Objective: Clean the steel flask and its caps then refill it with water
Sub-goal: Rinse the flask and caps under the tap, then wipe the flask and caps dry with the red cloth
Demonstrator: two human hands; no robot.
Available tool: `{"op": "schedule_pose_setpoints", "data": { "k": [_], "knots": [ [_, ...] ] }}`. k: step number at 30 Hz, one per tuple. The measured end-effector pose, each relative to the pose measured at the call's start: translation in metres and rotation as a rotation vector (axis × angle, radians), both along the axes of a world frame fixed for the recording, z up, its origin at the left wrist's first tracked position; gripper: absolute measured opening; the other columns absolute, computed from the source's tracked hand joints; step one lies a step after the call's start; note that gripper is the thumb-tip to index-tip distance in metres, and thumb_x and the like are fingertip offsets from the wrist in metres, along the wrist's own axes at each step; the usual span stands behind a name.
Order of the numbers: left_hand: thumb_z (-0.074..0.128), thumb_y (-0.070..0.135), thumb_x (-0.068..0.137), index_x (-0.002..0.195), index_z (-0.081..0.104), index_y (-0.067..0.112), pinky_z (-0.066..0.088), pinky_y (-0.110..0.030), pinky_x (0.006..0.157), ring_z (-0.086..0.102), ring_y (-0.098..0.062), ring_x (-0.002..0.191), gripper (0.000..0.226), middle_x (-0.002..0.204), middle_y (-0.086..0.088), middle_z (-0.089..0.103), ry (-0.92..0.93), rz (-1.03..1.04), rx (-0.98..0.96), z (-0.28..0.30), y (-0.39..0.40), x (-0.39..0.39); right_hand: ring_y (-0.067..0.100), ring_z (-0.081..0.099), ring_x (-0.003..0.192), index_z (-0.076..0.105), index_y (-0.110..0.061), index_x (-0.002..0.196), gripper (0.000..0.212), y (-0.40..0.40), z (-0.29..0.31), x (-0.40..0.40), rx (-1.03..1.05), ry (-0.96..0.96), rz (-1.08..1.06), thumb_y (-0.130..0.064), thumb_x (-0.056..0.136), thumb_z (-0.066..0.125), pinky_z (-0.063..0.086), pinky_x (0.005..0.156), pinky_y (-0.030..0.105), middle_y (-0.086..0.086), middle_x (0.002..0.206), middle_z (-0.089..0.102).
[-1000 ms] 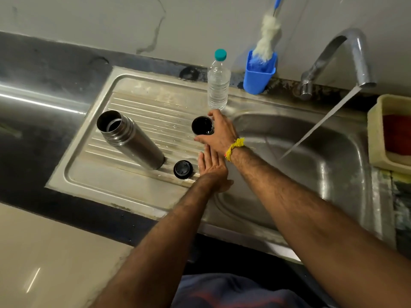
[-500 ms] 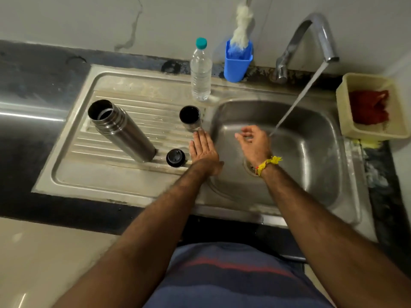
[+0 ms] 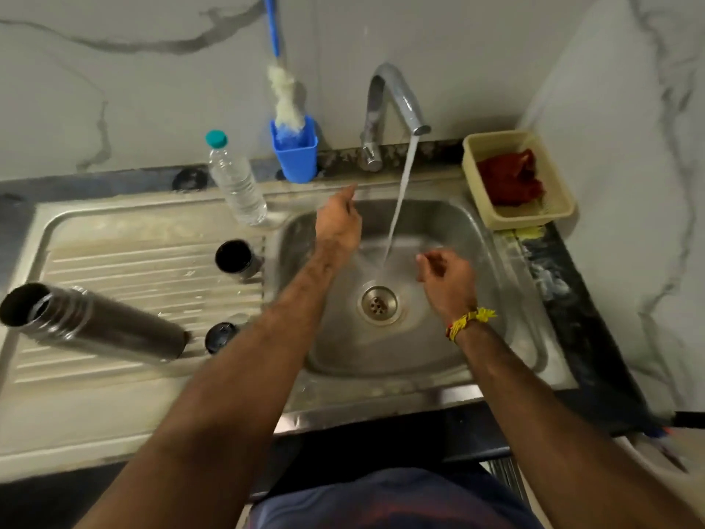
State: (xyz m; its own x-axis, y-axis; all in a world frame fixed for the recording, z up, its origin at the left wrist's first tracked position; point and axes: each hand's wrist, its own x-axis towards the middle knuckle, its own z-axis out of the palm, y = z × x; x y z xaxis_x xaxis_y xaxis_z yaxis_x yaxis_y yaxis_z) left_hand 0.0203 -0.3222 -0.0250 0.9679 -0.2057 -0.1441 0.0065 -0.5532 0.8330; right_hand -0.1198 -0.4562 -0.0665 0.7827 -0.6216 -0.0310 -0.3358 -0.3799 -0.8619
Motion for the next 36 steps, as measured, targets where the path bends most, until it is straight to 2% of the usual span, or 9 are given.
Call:
{"op": "schedule_pose_setpoints", "data": {
  "k": [5, 7, 9, 13, 17, 22, 28, 32, 36],
  "knots": [
    [0.045, 0.019, 0.105, 0.109, 0.068, 0.011, 0.043, -0.024, 0.069, 0.06, -0.019, 0.089, 0.025, 0.093, 0.001, 0.066, 0.236, 0.124, -0.287, 0.02, -0.058, 0.058, 0.02, 0.071, 0.078, 0.07, -0.012, 0.092, 0.01, -0.043, 0.016, 0.008, -0.024, -0.047, -0.05, -0.021, 0.093, 0.067, 0.061, 0.075, 0.044, 0.005, 0.083, 0.073],
    [0.05, 0.016, 0.103, 0.097, 0.069, 0.015, 0.048, -0.028, 0.071, 0.062, -0.018, 0.088, 0.021, 0.093, -0.001, 0.07, 0.259, 0.154, -0.318, 0.012, -0.07, 0.075, 0.018, 0.071, 0.077, 0.07, -0.014, 0.091, 0.008, -0.059, 0.018, 0.017, -0.028, -0.083, -0.062, -0.021, 0.094, 0.066, 0.061, 0.073, 0.038, 0.003, 0.081, 0.073],
    [0.054, 0.007, 0.1, 0.092, 0.071, 0.018, 0.054, -0.032, 0.087, 0.066, -0.019, 0.095, 0.021, 0.095, 0.001, 0.072, 0.244, 0.182, -0.369, 0.001, -0.074, 0.081, 0.015, 0.07, 0.076, 0.07, -0.012, 0.091, 0.007, -0.069, 0.021, 0.026, -0.051, -0.116, -0.081, -0.018, 0.093, 0.067, 0.058, 0.071, 0.026, 0.002, 0.081, 0.072],
    [0.048, -0.011, 0.096, 0.124, 0.064, 0.011, 0.051, -0.028, 0.102, 0.067, -0.012, 0.107, 0.039, 0.107, 0.007, 0.072, 0.199, 0.155, -0.426, -0.019, -0.072, 0.079, 0.012, 0.068, 0.076, 0.072, -0.006, 0.093, 0.009, -0.082, 0.017, 0.05, -0.097, -0.176, -0.14, -0.015, 0.092, 0.069, 0.051, 0.066, 0.013, 0.006, 0.084, 0.073],
    [0.043, -0.004, 0.097, 0.145, 0.053, 0.01, 0.05, -0.035, 0.103, 0.064, -0.021, 0.116, 0.051, 0.126, -0.004, 0.068, 0.136, 0.056, -0.251, -0.025, -0.079, 0.078, 0.006, 0.063, 0.078, 0.074, -0.006, 0.096, 0.009, -0.106, 0.022, 0.074, -0.193, -0.202, -0.241, -0.012, 0.09, 0.069, 0.044, 0.067, 0.002, 0.007, 0.088, 0.075],
    [0.043, 0.008, 0.104, 0.153, 0.043, 0.019, 0.046, -0.042, 0.109, 0.058, -0.031, 0.124, 0.051, 0.138, -0.013, 0.06, 0.126, -0.08, 0.128, -0.012, -0.073, 0.084, 0.018, 0.067, 0.096, 0.075, -0.011, 0.106, 0.017, -0.154, 0.025, 0.093, -0.402, 0.054, -0.237, -0.015, 0.092, 0.065, 0.045, 0.081, 0.018, 0.006, 0.104, 0.075],
    [0.045, -0.008, 0.097, 0.162, 0.024, 0.018, 0.027, -0.017, 0.116, 0.04, -0.017, 0.145, 0.073, 0.159, -0.003, 0.042, -0.042, 0.043, 0.055, -0.023, -0.065, 0.04, 0.032, 0.056, 0.117, 0.066, -0.009, 0.118, 0.025, -0.186, 0.017, 0.13, -0.578, 0.471, 0.029, -0.019, 0.095, 0.062, 0.047, 0.098, 0.045, 0.013, 0.121, 0.065],
    [0.05, 0.003, 0.1, 0.163, 0.018, 0.02, 0.039, -0.024, 0.105, 0.055, -0.017, 0.124, 0.072, 0.155, -0.006, 0.045, -0.024, 0.045, 0.2, -0.033, -0.062, 0.002, 0.037, 0.05, 0.123, 0.063, -0.009, 0.118, 0.03, -0.187, 0.017, 0.139, -0.661, 0.533, 0.041, -0.028, 0.095, 0.064, 0.043, 0.099, 0.052, 0.015, 0.126, 0.06],
    [0.05, 0.006, 0.101, 0.163, 0.014, 0.018, 0.013, -0.039, 0.125, 0.013, -0.024, 0.156, 0.072, 0.17, -0.005, 0.015, 0.0, -0.131, 0.337, -0.045, -0.052, -0.009, 0.037, 0.056, 0.118, 0.064, -0.01, 0.116, 0.032, -0.198, 0.03, 0.148, -0.643, 0.487, -0.005, -0.033, 0.096, 0.059, 0.045, 0.097, 0.048, 0.016, 0.123, 0.064]
  ]
}}
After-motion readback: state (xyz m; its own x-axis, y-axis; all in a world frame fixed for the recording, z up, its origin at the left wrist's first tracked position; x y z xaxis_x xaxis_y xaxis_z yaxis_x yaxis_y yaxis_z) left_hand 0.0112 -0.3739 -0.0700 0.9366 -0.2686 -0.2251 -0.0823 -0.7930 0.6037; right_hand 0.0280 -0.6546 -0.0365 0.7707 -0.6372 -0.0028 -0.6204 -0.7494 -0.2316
